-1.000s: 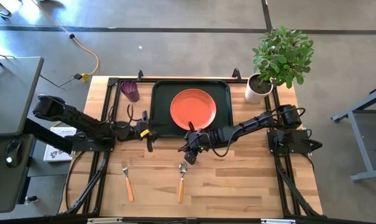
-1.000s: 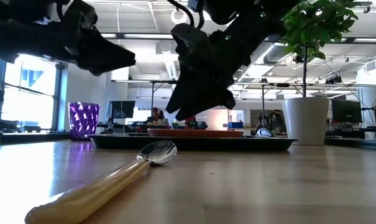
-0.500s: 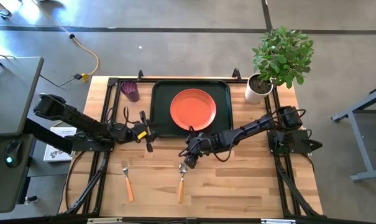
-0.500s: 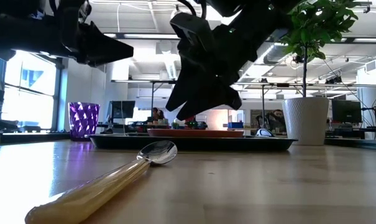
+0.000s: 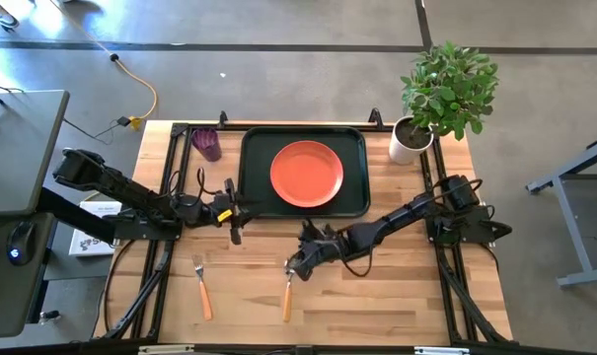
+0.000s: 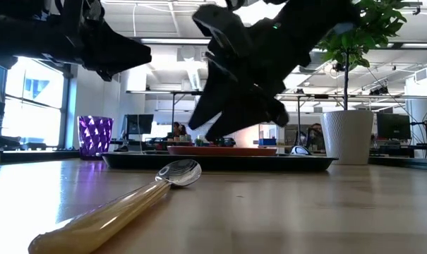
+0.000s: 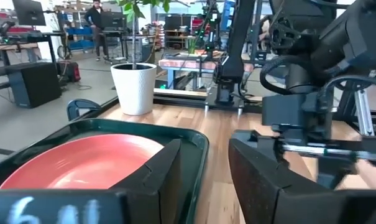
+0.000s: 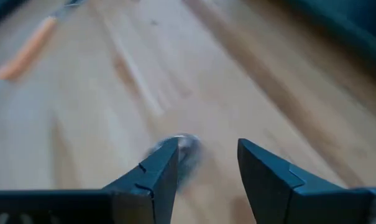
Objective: Pick and place plate/cup/fork/spoon on tray
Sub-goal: Put the orange spoon on the black serving tray to the left of the orange plate
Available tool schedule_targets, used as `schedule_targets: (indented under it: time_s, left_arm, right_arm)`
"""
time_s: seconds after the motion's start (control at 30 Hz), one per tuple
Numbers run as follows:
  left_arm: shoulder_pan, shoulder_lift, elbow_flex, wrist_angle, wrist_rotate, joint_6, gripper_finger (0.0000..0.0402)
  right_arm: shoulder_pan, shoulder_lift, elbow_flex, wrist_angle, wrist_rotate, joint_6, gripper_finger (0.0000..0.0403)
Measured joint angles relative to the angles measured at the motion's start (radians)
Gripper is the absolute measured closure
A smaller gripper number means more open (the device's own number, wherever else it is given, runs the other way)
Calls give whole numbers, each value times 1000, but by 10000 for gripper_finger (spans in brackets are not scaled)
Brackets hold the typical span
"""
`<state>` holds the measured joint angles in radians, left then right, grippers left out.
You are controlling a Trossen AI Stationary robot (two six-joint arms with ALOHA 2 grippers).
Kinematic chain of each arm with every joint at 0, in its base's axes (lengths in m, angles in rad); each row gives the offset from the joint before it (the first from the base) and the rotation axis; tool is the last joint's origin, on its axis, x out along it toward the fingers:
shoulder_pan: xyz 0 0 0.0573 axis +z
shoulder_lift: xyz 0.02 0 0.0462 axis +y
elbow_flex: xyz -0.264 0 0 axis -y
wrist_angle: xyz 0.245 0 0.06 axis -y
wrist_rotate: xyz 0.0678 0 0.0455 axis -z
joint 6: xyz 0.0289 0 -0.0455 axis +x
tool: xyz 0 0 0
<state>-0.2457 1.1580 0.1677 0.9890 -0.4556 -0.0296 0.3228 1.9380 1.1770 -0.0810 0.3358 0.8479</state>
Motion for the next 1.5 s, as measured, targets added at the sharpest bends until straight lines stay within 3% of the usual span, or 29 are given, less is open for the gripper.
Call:
schedule_targets:
  time_s: [0.1,0.3,0.67,1.2,1.5]
  left_arm:
    - [7,0,0,0,1,5,271]
    - [11,0,0,-6,7,10,263]
    - [11,0,0,-28,125,7,261]
    - [79,0,1,-96,145,-21,271]
    - [107,0,1,-103,204,-22,273]
  right_arm:
    - [13,0,0,-20,50,1,245]
    - [14,0,0,-16,-20,12,245]
    - [18,0,0,-28,-33,42,245]
    - [-42,0,0,-47,-92,-64,245]
    - [-34,3,0,-14,-93,-106,245]
